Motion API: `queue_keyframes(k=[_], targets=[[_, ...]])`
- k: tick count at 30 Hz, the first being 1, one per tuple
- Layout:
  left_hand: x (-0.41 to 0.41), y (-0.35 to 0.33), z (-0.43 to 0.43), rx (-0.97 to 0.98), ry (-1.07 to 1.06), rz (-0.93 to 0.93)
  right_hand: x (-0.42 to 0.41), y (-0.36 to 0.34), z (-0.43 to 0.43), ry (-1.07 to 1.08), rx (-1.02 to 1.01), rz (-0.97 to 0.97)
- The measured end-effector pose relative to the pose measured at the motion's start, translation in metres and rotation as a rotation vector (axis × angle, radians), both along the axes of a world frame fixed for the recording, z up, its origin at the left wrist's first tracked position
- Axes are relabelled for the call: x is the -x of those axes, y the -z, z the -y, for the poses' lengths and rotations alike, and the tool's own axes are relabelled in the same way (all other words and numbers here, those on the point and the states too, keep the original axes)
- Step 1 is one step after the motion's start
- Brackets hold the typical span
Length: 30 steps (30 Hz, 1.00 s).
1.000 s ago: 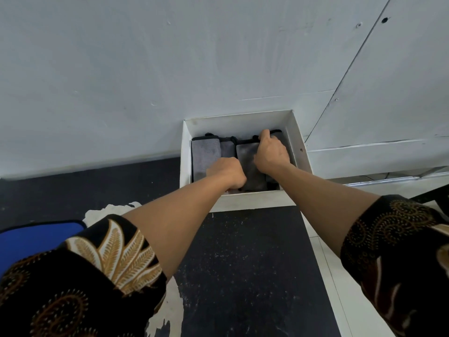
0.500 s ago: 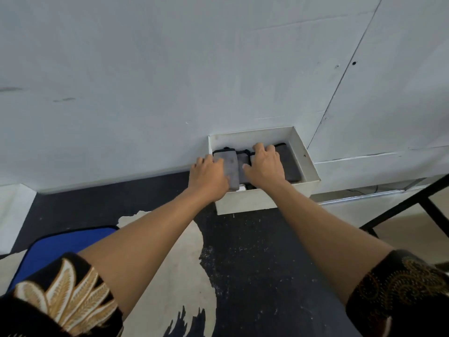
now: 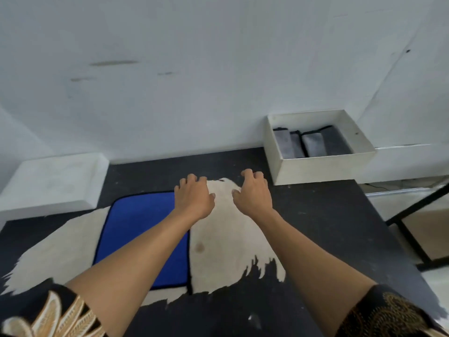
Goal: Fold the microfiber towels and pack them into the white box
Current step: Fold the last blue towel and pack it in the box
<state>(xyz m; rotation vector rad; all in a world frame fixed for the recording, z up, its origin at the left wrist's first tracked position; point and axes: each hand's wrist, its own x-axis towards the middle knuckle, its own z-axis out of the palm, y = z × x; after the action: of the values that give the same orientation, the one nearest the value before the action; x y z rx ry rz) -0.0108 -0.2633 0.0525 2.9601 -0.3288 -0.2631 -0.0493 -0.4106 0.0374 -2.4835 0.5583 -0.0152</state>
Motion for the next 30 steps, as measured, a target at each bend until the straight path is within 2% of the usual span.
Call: queue_keyframes(k=[7, 15, 19, 22, 25, 27, 30], targets=[[0.032, 0.048, -0.127, -0.033, -0.250, -0.164, 0.015, 0.046, -0.102, -0.156, -0.038, -0.176], [0.057, 0.092, -0.229, 0.010, -0.810, -0.352, 0.035, 0.086, -0.162, -0.194, -0.112, -0.416], [0.053, 0.104, -0.254, 0.035, -0.855, -0.345, 0.032, 0.095, -0.174, -0.135, -0.188, -0.446], [0.044, 0.107, -0.266, 0.161, -0.958, -0.380, 0.029, 0.099, -0.178, -0.037, -0.237, -0.461], [0.038, 0.106, -0.268, 0.266, -0.916, -0.385, 0.026, 0.102, -0.177, 0.054, -0.287, -0.489], [0.033, 0.104, -0.267, 0.352, -0.930, -0.354, 0.024, 0.103, -0.175, 0.093, -0.375, -0.473], [0.022, 0.098, -0.264, 0.479, -0.936, -0.283, 0.018, 0.101, -0.172, 0.219, -0.611, -0.413]])
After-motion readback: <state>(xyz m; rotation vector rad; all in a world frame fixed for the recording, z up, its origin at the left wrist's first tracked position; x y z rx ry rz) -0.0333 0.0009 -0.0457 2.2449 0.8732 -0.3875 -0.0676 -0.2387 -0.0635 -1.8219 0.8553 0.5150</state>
